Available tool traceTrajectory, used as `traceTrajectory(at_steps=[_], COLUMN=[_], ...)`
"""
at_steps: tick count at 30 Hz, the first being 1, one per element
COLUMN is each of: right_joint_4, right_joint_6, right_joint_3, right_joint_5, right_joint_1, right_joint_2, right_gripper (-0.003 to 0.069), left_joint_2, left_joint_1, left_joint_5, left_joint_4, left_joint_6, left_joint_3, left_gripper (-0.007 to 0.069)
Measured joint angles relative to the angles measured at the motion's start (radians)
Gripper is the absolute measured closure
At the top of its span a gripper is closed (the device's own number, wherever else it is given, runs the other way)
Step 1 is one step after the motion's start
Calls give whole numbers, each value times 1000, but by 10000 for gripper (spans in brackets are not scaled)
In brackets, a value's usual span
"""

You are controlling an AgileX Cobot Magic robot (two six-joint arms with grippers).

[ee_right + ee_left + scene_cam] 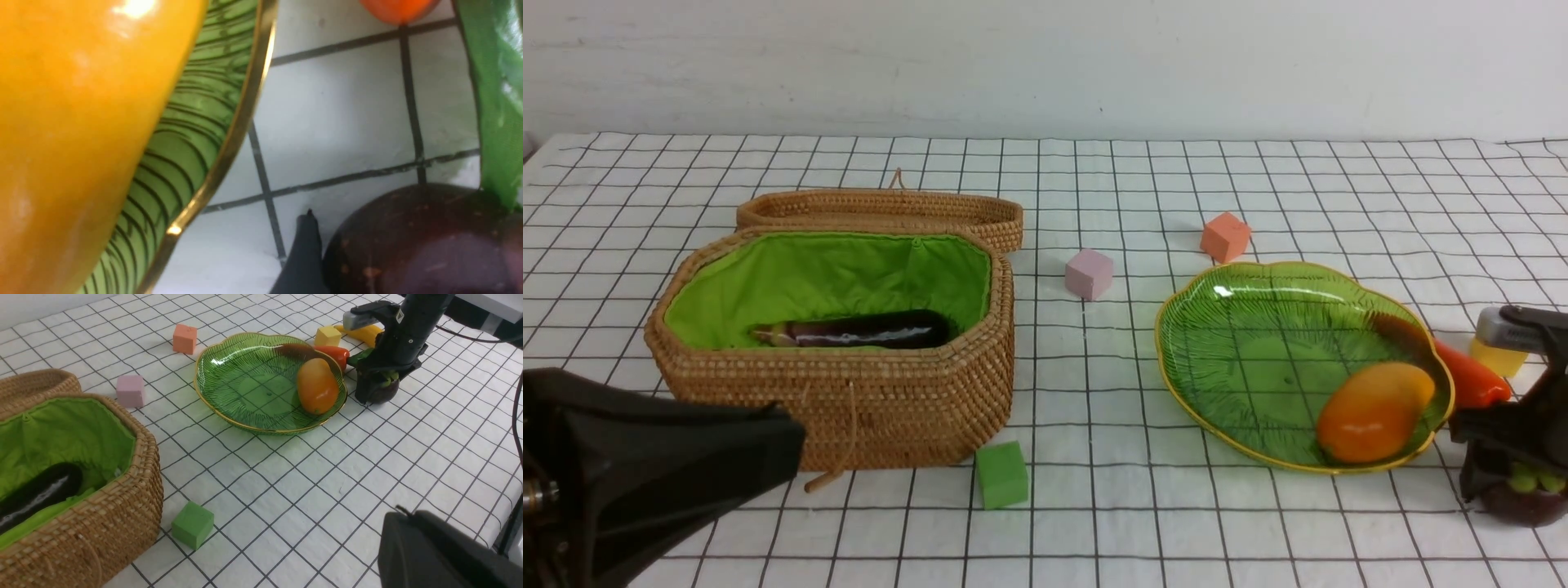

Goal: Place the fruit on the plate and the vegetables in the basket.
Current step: Use the right arm to grab a mangosteen and put it into the right plate

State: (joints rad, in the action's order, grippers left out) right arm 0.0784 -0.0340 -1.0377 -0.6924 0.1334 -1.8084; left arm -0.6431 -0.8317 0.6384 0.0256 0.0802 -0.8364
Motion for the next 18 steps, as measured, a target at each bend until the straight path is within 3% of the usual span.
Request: traceTrajectory(at_steps=[8,11,18], right_joint_4=[41,124,394], right_joint_6=[0,11,248], right_joint_3=[3,3,-54], right_joint_5=[-131,-152,99], right_joint_1=[0,-19,-216], right_joint_2=[114,267,323], right_gripper=[78,78,78], left_joint_2=[85,94,93], left_joint_1=[0,0,0], left_joint_5=[-24,-17,-19], left_joint_4=[-9,-10,-9], left_joint_6=[0,0,0], left_joint_3=[1,1,1], left_gripper=[638,638,638])
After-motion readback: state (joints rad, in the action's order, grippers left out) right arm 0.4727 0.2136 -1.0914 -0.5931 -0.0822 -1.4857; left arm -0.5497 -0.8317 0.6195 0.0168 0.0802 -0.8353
